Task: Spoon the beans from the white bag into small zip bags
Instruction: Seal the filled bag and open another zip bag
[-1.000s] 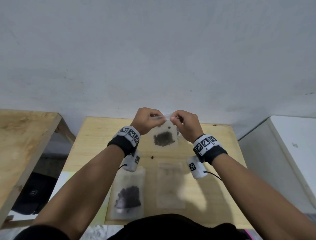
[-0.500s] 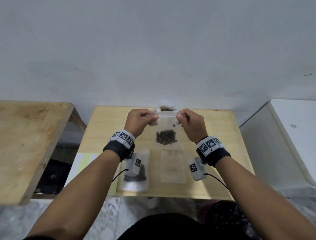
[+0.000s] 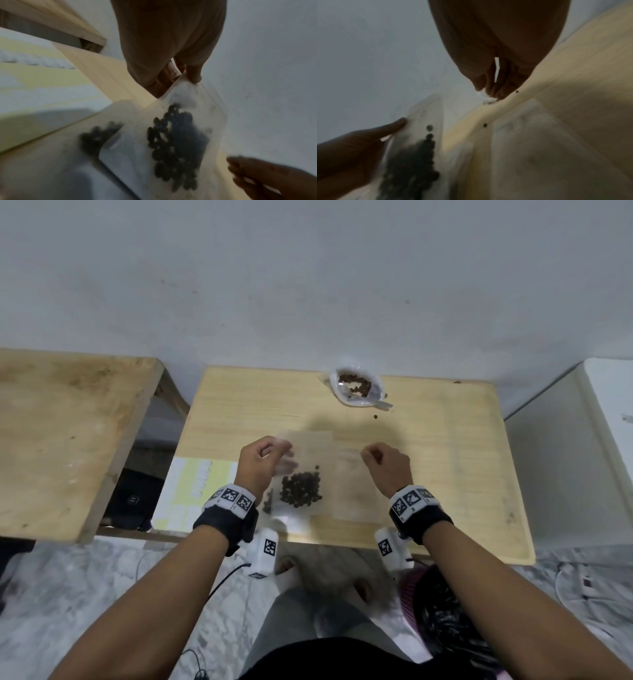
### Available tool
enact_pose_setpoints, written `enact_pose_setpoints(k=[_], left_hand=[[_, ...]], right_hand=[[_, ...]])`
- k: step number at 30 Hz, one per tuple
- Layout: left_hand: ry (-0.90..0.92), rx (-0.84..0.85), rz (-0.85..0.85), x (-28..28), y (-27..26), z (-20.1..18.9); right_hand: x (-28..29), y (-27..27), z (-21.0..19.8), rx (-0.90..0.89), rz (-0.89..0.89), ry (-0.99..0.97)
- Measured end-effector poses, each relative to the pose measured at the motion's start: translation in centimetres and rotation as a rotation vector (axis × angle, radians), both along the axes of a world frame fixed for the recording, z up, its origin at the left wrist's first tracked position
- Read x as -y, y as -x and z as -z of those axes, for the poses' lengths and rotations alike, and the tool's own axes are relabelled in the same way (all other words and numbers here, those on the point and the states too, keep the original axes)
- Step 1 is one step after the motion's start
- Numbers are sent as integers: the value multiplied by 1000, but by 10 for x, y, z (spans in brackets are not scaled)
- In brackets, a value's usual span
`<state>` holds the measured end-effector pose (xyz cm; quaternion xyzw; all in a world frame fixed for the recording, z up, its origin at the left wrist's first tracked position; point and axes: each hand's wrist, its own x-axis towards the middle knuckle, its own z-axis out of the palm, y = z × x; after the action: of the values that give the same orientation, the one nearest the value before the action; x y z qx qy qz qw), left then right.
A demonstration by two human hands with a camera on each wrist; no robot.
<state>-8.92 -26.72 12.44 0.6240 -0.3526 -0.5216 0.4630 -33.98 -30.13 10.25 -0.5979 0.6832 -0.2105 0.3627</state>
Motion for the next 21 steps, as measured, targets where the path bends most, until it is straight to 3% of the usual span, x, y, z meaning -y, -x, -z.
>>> enact_pose_setpoints(k=[4, 7, 13, 21], left_hand=[[-139, 64, -62, -4, -22, 28], [-133, 201, -21, -2, -32, 41], [-152, 291, 56, 15, -42, 59], [-176, 332, 122, 25, -49, 62]], right_hand=[[-10, -1, 33, -312, 57, -254], [-13, -12, 44, -443, 113, -298], [-6, -21, 55, -349, 258, -311], [2, -18, 53, -265, 304, -345]])
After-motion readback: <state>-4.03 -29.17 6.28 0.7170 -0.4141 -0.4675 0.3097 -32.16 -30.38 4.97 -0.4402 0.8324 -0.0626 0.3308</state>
